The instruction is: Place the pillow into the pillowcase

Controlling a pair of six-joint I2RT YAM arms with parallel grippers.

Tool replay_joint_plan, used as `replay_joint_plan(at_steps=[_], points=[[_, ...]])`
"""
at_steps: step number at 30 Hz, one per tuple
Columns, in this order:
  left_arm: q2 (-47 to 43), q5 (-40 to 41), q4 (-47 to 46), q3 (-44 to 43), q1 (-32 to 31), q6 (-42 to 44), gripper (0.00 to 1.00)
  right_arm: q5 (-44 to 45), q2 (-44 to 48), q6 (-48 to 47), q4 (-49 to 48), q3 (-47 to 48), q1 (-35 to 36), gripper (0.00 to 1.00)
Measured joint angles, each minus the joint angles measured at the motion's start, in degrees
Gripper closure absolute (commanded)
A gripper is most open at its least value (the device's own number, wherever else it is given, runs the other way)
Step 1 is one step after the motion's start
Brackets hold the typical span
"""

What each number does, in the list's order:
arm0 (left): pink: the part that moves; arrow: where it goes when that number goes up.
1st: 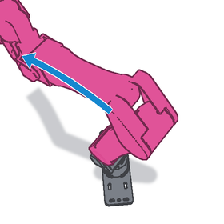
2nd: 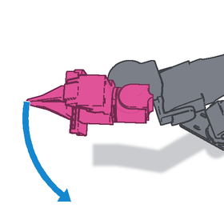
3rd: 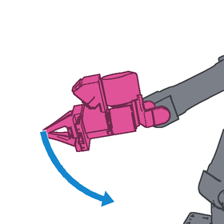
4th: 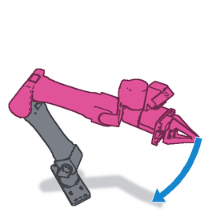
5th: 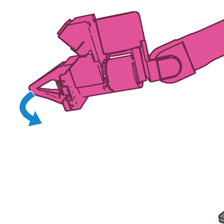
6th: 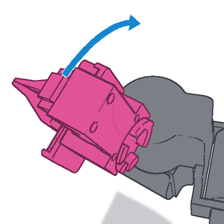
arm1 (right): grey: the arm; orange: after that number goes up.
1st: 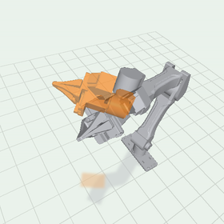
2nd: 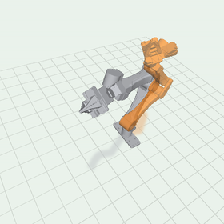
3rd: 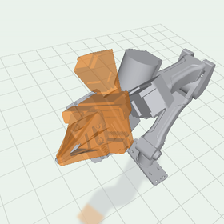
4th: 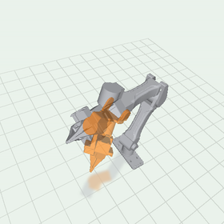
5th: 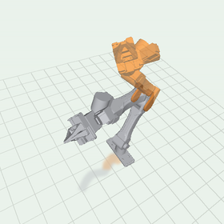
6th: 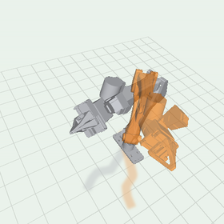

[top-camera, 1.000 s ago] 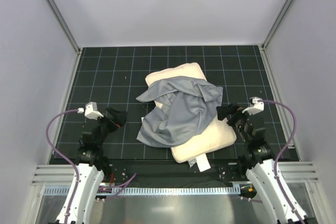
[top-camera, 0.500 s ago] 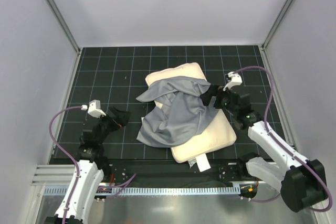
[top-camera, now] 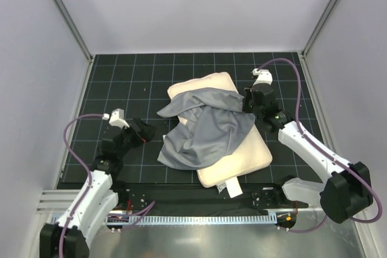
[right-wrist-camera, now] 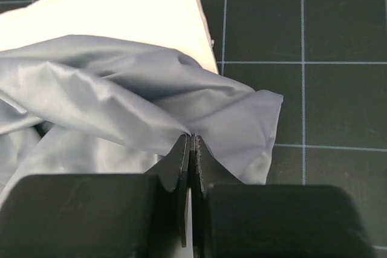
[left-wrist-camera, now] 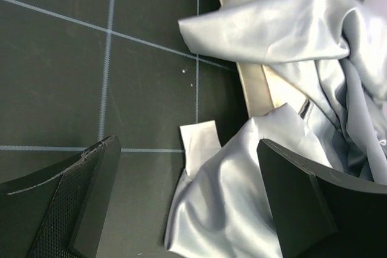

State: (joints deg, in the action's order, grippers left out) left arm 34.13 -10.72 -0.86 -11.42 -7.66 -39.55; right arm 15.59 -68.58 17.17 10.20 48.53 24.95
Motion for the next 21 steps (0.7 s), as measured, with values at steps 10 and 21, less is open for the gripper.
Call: replay_joint_plan(at_steps=[10,21], points=[[31.26,6.86,-4.98,-19.76,-6.58,-2.34,0.00,0.09,5.46,-0.13,3.69,2.80,0.00,0.96],[56.59,2.91,-14.19,-27.26,-6.80,-10.16,0.36,-0.98,5.70,-0.57,9.18,8.33,0.02,0.96]])
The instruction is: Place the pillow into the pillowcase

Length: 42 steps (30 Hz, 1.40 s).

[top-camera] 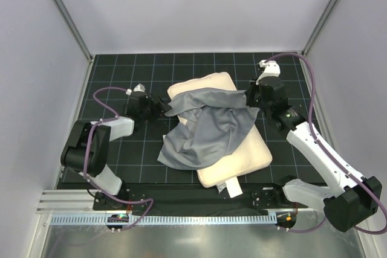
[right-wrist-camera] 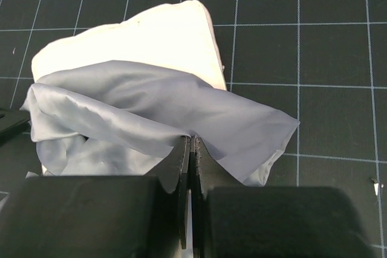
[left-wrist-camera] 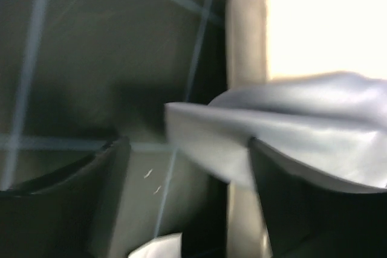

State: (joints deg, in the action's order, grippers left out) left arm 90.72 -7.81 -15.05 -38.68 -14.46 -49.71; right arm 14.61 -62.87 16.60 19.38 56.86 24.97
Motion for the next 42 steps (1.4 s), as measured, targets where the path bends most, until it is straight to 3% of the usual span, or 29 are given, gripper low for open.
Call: replay_joint_plan(at_steps=[1,4,11,16,22,26,34,42], points=[[1.60,-0.76,-1.31,-1.14,-0.26,-1.20,0.65,0.00,0.11,0.00,0.24,0.15,0.00,0.96],[4.61,-3.39,-4.90,-4.39,-1.33,-3.30,1.00,0.31,0.63,0.33,2.01,0.39,-0.02,0.96],[0.48,-5.57,-7.13,-7.65,-2.91,-4.04,1.00,-1.55,3.89,1.29,8.02,4.50,-0.17,0.96],[-17.88,1.46,4.96,-10.56,-2.49,-0.31,1.00,-10.71,7.34,0.94,10.45,12.76,-0.35,0.96],[-40.81,14.53,20.63,-23.26,-2.47,4.92,1.00,-29.49,8.09,2.21,11.34,23.89,-0.37,0.96],[-51.10,22.40,30.56,-32.22,-2.40,8.31,1.00,-40.65,8.22,5.44,11.32,29.73,-0.37,0.96],[-57.61,30.01,42.99,-45.94,-2.69,12.39,1.00,-52.61,7.06,12.74,9.33,42.16,0.07,0.96],[-53.33,26.43,46.77,-53.33,-2.89,14.56,1.00,-50.88,2.75,13.33,11.41,54.38,0.13,0.96]])
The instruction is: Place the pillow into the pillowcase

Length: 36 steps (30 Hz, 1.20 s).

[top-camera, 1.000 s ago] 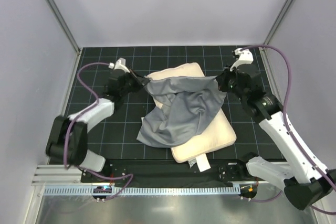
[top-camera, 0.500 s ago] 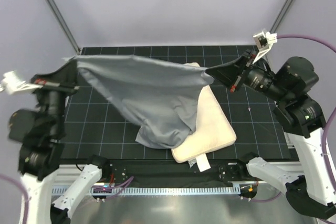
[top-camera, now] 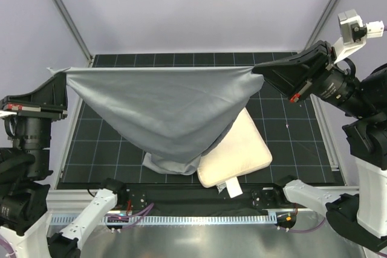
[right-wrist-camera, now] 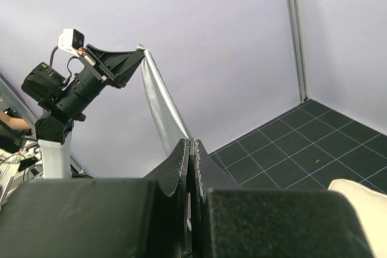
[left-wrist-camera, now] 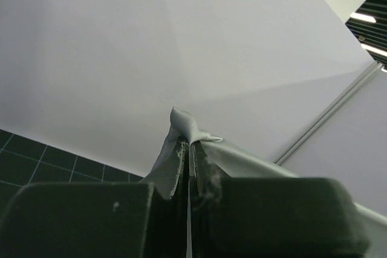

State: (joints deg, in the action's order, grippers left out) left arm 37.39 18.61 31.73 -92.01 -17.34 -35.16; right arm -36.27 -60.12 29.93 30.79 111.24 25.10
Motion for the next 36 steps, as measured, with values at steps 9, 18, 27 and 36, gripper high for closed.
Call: replay_joint_plan(at_steps=[9,18,27,36], points=[[6.40,-18.27,-2.12,-10.21,0.24,0.79,1.00,8.72,10.84,-2.99,-3.50,-2.36,-0.11,0.96],[8.41,-46.71,-12.33,-17.33,8.96,-8.35,1.00,16.94,30.53,-7.72,-14.53,-15.61,-0.52,0.96],[12.24,-50.29,-22.34,-31.19,20.57,-18.34,1.00,19.87,21.07,-9.53,-15.74,-3.10,-0.70,0.96],[14.49,-37.11,-15.87,-19.47,20.63,-18.01,1.00,20.74,4.42,-9.01,-16.11,4.17,-0.50,0.96]])
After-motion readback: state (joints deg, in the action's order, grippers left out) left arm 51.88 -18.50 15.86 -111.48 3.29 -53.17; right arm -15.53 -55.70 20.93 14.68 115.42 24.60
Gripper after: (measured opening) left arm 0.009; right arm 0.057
